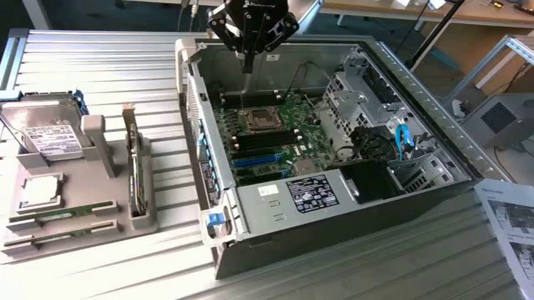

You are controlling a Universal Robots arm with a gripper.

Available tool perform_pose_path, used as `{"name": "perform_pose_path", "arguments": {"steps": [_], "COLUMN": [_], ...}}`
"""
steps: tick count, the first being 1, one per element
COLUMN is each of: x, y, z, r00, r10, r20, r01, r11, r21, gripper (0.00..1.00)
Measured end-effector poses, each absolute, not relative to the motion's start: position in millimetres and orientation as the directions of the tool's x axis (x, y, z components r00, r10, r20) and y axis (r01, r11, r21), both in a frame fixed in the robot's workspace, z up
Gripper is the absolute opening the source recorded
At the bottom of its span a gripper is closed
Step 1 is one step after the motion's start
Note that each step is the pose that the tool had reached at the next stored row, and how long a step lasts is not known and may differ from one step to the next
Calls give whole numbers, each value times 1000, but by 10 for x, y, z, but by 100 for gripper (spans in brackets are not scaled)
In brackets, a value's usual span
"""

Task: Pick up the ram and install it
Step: 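Reach for the ram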

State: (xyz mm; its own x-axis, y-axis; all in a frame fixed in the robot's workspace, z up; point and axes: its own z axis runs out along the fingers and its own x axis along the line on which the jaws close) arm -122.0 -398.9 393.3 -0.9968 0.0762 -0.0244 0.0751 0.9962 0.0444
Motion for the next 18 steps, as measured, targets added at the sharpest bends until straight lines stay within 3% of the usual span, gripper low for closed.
{"name": "perform_pose_path", "arguments": {"steps": [18], "x": [-1226], "y": [-3989], "z": [3933], "r00": [-997], "r10": [76], "r20": [-24], "r01": [75], "r11": [996], "r21": [44], "gripper": [11]}}
